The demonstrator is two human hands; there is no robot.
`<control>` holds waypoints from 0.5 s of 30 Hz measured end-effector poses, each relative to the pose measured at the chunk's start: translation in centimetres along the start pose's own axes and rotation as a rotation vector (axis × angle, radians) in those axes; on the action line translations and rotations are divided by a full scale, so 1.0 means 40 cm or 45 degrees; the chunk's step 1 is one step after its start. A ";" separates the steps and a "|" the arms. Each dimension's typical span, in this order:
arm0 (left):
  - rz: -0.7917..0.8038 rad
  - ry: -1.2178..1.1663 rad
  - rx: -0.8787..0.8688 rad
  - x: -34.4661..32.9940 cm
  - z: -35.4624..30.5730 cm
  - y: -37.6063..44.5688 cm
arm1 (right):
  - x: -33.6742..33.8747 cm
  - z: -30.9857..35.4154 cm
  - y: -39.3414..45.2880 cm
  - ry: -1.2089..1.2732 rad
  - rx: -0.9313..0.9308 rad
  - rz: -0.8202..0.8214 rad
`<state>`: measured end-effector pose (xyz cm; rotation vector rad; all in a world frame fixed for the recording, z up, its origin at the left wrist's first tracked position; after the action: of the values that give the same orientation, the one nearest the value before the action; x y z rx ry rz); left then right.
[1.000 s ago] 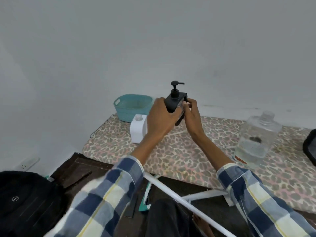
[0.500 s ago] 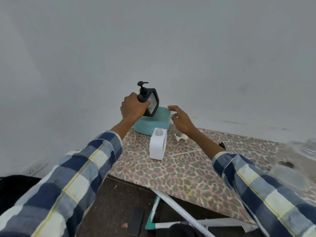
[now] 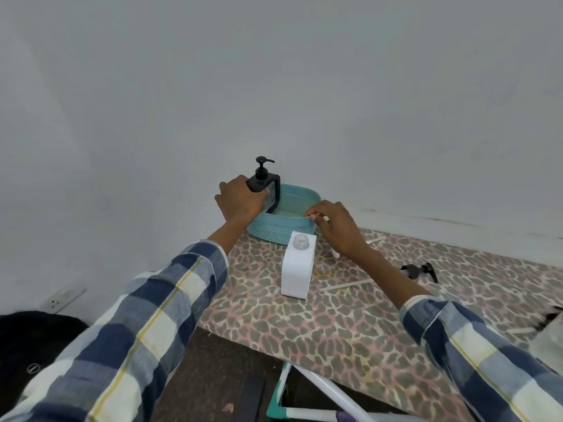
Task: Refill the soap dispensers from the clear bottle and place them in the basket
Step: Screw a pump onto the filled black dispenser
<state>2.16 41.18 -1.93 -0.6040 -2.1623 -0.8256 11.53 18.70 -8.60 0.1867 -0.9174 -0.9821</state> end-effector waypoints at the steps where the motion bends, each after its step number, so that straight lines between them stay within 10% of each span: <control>1: -0.008 0.040 -0.003 -0.008 0.000 0.002 | 0.000 0.001 -0.002 0.004 0.004 -0.012; 15: 0.006 0.219 0.113 -0.065 -0.013 0.001 | -0.014 0.008 -0.011 0.085 0.009 -0.051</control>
<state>4.04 40.42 -3.63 -0.4756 -2.0279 -0.7467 10.88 18.96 -8.96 0.2428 -0.8590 -1.0042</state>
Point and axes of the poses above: each hand's wrist, its own y-axis towards the middle knuckle, its own x-axis out of the back of the hand, z = x × y, the point moved 2 cm from there along y, towards the middle knuckle, and after that the axes turned 6 degrees about y, right-handed, at the moved point
